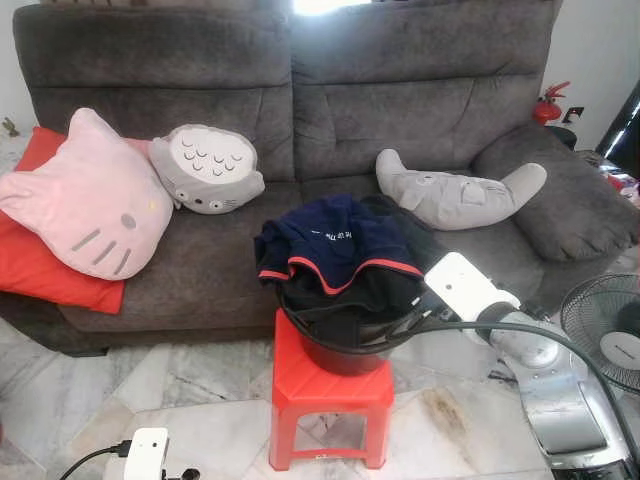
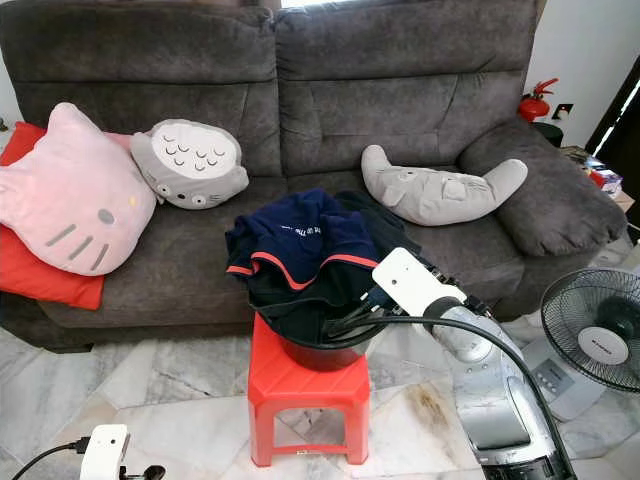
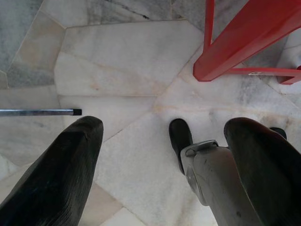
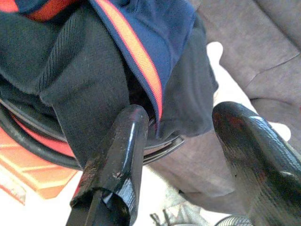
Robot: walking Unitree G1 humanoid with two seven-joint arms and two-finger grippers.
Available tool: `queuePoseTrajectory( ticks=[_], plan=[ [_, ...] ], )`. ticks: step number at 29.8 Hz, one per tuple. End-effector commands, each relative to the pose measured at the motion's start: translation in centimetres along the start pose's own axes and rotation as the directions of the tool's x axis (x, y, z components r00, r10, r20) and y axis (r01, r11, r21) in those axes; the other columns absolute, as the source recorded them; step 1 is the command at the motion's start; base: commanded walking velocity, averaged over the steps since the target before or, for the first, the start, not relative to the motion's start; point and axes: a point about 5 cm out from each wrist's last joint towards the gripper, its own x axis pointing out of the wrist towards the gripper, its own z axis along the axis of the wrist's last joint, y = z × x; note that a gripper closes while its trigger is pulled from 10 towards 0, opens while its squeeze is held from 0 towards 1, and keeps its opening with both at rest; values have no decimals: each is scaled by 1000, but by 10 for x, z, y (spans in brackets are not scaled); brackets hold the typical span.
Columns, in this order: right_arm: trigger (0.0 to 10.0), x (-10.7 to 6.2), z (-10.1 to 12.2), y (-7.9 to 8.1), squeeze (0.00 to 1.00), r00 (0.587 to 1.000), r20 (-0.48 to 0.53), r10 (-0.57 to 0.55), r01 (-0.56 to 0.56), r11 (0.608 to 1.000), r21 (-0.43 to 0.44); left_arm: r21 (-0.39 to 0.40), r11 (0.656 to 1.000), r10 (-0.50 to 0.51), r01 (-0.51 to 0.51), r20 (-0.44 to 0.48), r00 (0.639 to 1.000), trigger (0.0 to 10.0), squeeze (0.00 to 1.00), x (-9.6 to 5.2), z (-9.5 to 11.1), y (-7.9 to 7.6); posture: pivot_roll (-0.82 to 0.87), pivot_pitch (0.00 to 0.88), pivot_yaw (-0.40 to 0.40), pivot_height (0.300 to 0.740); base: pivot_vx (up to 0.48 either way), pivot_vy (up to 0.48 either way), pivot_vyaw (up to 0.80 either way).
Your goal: Hang hanger
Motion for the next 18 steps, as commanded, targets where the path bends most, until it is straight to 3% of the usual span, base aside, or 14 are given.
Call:
queuePoseTrajectory(
  ticks=[1, 10, 18],
  plan=[
    [10000, 1, -1, -1, 0, 1000, -2, 2, -2, 1000, -10, -9, 1000, 2, -2, -17, 1000, 10000, 0, -1, -5, 0, -232, 0, -8, 740, 0, 0, 0],
    [10000, 9, 2, -1, 0, 1000, 10, 5, -5, 1000, -25, -8, 1000, 2, -3, -16, 1000, 10000, 0, -1, -5, 0, -226, 0, -8, 740, 0, 0, 0],
    [10000, 21, 3, -4, 0, 1000, 2, 22, -22, 993, -116, -7, 1000, 5, -6, -14, 1000, 10000, 0, -1, -3, 1, -223, 0, -3, 740, 0, 0, 0]
  ],
)
